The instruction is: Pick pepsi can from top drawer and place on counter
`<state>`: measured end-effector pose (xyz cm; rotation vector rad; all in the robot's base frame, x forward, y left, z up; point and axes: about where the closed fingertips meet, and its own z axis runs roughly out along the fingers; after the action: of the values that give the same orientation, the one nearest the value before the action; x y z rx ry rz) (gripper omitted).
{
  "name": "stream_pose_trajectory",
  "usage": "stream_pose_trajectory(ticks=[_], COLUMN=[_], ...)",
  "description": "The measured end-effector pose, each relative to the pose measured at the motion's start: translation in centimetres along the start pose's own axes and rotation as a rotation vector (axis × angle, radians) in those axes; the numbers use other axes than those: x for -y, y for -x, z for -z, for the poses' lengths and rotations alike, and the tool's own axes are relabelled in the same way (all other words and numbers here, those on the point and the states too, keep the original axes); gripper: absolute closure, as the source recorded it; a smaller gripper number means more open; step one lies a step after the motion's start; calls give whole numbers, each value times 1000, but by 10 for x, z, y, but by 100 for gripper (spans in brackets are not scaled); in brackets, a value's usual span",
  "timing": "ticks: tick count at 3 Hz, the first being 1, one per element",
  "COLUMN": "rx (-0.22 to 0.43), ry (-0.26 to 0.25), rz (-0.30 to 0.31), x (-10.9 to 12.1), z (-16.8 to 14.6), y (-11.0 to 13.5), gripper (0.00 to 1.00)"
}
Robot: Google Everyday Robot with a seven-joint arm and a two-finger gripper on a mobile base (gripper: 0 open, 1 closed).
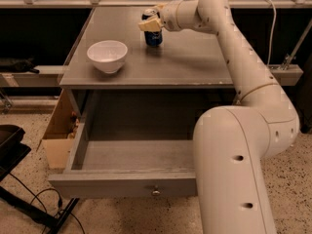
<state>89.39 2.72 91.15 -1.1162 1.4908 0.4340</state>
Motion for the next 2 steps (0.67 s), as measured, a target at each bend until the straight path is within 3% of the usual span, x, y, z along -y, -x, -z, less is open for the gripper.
stream_pose_trajectory(ticks=[1,2], rx=[0,0], ry=[0,0], rz=[0,0], x=[0,0], z=[0,0], y=[0,0], gripper=[81,50])
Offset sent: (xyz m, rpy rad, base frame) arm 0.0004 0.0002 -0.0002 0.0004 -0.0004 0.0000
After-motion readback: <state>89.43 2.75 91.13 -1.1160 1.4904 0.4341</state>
